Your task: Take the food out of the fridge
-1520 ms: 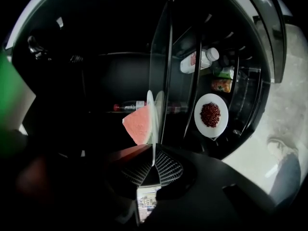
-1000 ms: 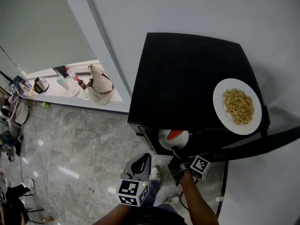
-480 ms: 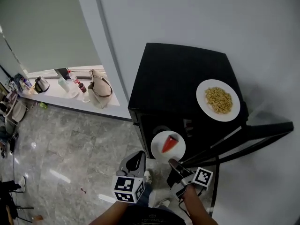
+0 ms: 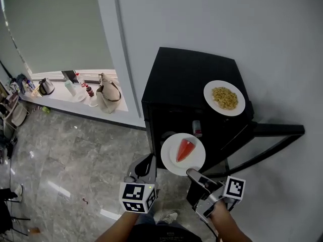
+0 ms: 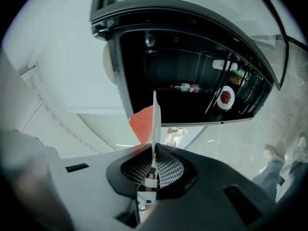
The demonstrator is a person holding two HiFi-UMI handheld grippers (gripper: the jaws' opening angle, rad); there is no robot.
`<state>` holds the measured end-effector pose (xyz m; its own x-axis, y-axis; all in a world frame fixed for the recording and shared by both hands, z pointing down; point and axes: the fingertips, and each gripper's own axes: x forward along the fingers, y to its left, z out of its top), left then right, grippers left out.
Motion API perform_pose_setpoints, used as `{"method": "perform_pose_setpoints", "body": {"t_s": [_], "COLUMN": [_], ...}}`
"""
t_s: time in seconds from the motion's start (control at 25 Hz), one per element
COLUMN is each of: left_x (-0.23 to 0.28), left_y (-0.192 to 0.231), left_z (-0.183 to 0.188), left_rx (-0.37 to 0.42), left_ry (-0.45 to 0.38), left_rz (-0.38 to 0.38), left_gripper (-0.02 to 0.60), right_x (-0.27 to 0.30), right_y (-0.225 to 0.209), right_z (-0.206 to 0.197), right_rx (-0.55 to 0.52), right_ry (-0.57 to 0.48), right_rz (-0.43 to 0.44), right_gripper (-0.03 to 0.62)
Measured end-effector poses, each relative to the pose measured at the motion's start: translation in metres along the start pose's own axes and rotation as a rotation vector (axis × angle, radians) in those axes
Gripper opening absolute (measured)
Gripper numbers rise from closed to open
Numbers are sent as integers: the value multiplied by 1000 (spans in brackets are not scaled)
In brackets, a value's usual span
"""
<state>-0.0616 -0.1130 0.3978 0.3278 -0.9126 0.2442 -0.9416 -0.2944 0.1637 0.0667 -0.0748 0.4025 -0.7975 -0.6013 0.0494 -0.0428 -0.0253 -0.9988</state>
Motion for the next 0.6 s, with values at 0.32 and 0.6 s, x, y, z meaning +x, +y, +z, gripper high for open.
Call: {"method": "perform_pose_setpoints", "body": {"t_s": [0.32,0.6], "left_x": [-3,0], "left_y": [20,37], "left_z": [47,62], "left_rx": [36,23], "left_ry": [-57,-61], "left_rz": [-55,-138], "left_gripper": [-14,-14], "right_x": [10,32], "right_y": [81,138], "right_z": [-24,-32], "right_rx": [-42,-83], "right_ry": [16,-38], "right_rz": [56,85], "right_gripper": [12,12]}}
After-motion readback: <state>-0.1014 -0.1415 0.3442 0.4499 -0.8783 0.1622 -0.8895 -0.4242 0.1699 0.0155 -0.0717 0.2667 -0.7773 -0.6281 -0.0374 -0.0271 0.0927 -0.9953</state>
